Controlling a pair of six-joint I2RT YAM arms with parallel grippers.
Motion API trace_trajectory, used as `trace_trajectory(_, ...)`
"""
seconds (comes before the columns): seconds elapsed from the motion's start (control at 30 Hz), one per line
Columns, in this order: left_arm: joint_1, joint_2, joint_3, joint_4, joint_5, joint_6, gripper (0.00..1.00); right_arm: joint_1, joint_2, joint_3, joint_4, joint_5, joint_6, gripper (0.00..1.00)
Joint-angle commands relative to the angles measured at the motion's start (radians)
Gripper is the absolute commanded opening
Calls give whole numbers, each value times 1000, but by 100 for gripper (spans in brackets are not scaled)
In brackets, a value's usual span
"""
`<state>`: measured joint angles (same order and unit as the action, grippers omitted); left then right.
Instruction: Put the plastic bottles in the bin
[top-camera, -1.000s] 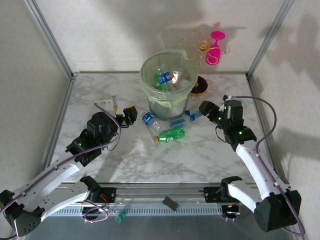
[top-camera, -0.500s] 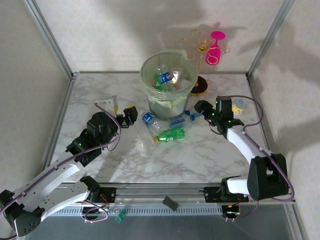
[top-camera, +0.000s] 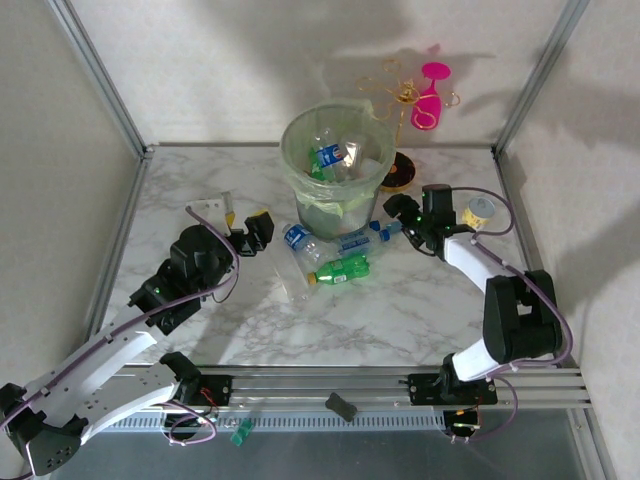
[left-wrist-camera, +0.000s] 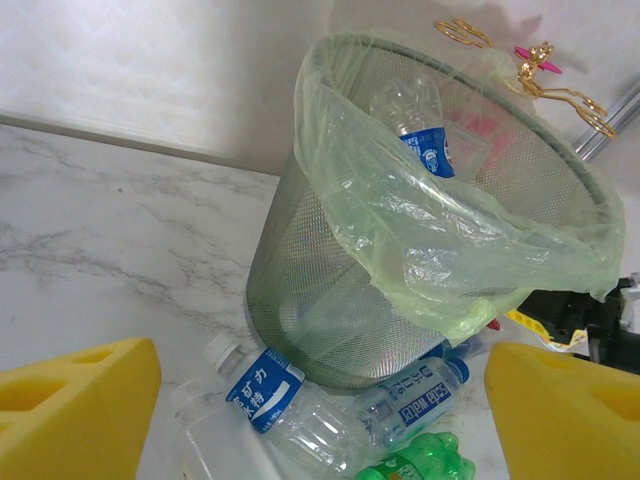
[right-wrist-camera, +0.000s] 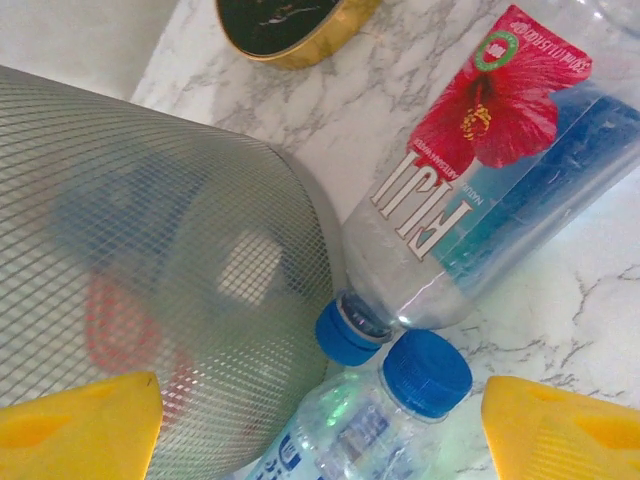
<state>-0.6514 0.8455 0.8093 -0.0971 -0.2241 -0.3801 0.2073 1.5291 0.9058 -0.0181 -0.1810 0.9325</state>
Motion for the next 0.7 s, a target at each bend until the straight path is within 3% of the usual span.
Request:
trace_trajectory(0.0, -7, -14, -2, 11, 19, 15, 84, -3, 36, 57, -24, 29, 29, 83)
trace_trajectory(0.37, -7, -22, -4, 5, 5, 20, 84, -16, 173, 169, -63, 87, 103, 84)
trace_trajectory(0.67, -7, -26, -7, 7, 3, 23, 84, -29, 268, 236, -175, 218, 223, 81)
